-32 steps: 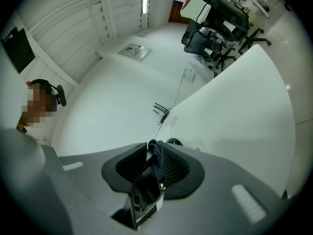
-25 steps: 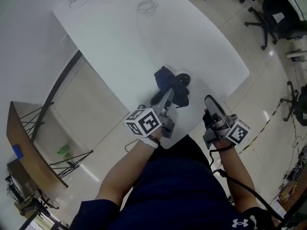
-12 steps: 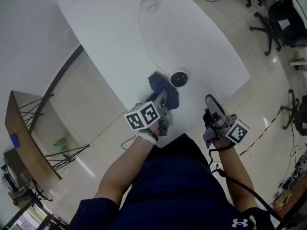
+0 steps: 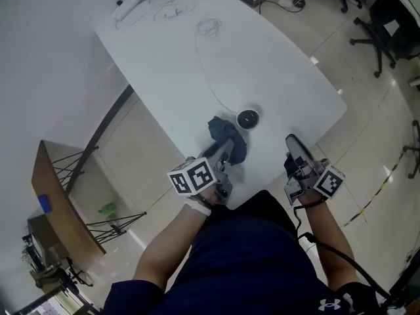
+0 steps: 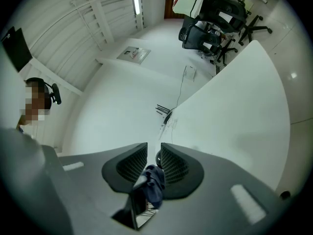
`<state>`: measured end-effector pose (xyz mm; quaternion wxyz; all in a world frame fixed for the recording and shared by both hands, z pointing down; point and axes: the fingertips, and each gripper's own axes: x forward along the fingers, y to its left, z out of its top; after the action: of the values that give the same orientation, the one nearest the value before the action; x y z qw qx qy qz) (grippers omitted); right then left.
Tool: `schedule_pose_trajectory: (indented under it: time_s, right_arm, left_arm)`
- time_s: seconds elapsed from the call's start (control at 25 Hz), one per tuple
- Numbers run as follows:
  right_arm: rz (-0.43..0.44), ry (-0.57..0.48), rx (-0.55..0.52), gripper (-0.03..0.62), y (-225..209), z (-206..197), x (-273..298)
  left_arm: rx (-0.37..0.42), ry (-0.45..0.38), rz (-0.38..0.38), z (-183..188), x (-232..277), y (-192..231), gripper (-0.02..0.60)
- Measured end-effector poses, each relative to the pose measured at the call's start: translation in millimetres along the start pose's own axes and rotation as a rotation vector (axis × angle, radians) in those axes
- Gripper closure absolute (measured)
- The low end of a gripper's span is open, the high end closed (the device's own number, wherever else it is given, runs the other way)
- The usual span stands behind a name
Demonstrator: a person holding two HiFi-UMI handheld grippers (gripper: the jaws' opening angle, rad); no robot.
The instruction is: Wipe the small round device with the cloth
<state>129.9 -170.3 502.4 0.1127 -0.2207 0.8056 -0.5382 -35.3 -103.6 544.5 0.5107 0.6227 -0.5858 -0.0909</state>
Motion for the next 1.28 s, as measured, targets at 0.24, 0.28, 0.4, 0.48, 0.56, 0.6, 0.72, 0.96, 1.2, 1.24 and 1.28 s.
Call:
schedule_pose_trajectory:
  time_s: [0.24, 0.28, 0.4, 0.48, 0.56, 0.6, 0.72, 0.96, 1.2, 1.24, 1.28]
  right_arm:
    - [-0.02, 0.016, -0.022, 0.507, -6.0, -0.6, -2.2]
    - [-0.027, 0.023, -0.031, 0.507, -6.0, -1.0, -2.0]
    - [-0.036, 0.049, -0.05, 0.507, -4.8, -4.8, -3.7]
    - [-0.038, 0.066, -0.06, 0.507, -4.2, -7.0, -8.0]
    - [-0.045, 0.082, -0.069, 0.507, -8.4, -7.8, -11.7]
    - [-0.05, 0.088, -0.071, 0.507, -11.3, -8.3, -12.6]
    - [-0.055, 0.098, -0.064, 0.507, -14.0, -11.3, -11.4]
    - [-0.041, 0.12, -0.065, 0.507, -13.5, -18.5, -3.1]
    - [-0.056, 0.102, -0.059, 0.507, -12.8, -22.2, -2.4]
    - [-0.059, 0.092, -0.056, 0.507, -12.7, -21.8, -2.8]
    - [-0.063, 0.081, -0.052, 0.507, -12.9, -20.9, -3.6]
  left_arm:
    - [0.278, -0.215, -0.16, 32.1, -1.0, -81.0, 0.482]
    - [0.313, -0.245, -0.16, 33.0, 5.0, -84.2, 0.482]
    - [0.354, -0.275, -0.11, 22.8, 21.4, -69.0, 0.48]
    - [0.335, -0.277, -0.072, 11.4, 24.6, -52.9, 0.48]
    - [0.301, -0.277, -0.058, 2.8, 24.9, -41.5, 0.48]
    - [0.279, -0.276, -0.055, -0.4, 24.6, -36.2, 0.48]
    - [0.189, -0.266, -0.02, -8.0, 23.6, -15.1, 0.48]
    - [-0.104, -0.176, 0.026, -28.8, 38.6, 29.5, 0.482]
    - [-0.258, -0.051, 0.07, -35.9, 42.6, 52.6, 0.482]
    - [-0.237, -0.002, 0.081, -38.8, 41.8, 54.4, 0.482]
    - [-0.215, 0.038, 0.091, -40.8, 39.8, 56.0, 0.482]
